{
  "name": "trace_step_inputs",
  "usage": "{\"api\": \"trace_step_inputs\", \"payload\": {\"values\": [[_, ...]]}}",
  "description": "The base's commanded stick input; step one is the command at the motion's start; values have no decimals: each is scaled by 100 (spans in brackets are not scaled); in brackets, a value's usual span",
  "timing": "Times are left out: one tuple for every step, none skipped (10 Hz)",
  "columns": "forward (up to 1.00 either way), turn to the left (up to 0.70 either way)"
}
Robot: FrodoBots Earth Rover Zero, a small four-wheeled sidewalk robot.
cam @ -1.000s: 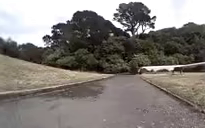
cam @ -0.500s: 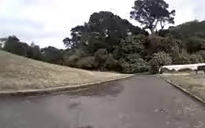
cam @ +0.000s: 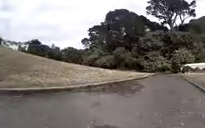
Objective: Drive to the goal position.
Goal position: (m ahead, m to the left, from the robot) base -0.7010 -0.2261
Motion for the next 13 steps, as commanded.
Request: {"api": "trace_step_inputs", "payload": {"values": [[-30,75],[-30,75],[-30,75],[-30,75],[-30,75],[-30,75],[-30,75],[-30,75],[-30,75],[-30,75],[-30,75],[-30,75],[-30,75]]}}
